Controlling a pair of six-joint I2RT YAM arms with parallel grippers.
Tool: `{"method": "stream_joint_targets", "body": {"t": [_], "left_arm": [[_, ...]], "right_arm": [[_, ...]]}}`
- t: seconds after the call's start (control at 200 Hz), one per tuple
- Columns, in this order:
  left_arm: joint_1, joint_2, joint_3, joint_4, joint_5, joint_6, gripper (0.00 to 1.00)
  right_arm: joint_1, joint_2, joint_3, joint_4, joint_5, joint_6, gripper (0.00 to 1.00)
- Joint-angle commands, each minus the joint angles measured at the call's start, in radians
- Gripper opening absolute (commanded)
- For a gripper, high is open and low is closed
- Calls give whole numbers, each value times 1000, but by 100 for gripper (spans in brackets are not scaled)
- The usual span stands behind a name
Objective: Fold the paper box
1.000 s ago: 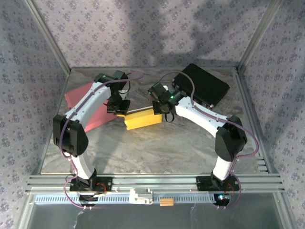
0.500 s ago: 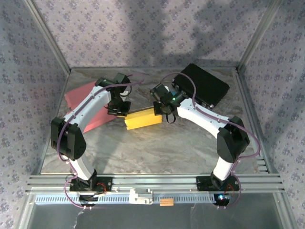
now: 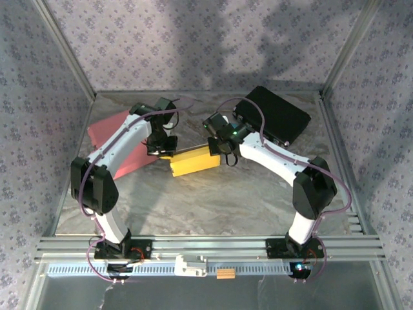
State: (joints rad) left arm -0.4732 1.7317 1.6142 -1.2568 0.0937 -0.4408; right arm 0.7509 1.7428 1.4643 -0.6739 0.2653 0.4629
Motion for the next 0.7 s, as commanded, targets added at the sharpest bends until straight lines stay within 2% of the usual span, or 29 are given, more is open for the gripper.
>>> {"method": "stream_joint_targets", "body": {"t": [0.0, 0.21, 0.46, 0.695], "left_arm": [[-9, 29, 44, 11, 114, -14, 0], [-7, 32, 9, 31, 118, -13, 0], [-13, 22, -25, 61, 96, -18, 0], [-15, 27, -25, 67, 86, -19, 0]], "right_arm": [[7, 53, 24, -94, -82, -9, 7], [1, 50, 38, -112, -119, 8, 12], [-7, -18, 14, -106, -165, 55, 33], [-22, -37, 18, -112, -192, 85, 34]]}}
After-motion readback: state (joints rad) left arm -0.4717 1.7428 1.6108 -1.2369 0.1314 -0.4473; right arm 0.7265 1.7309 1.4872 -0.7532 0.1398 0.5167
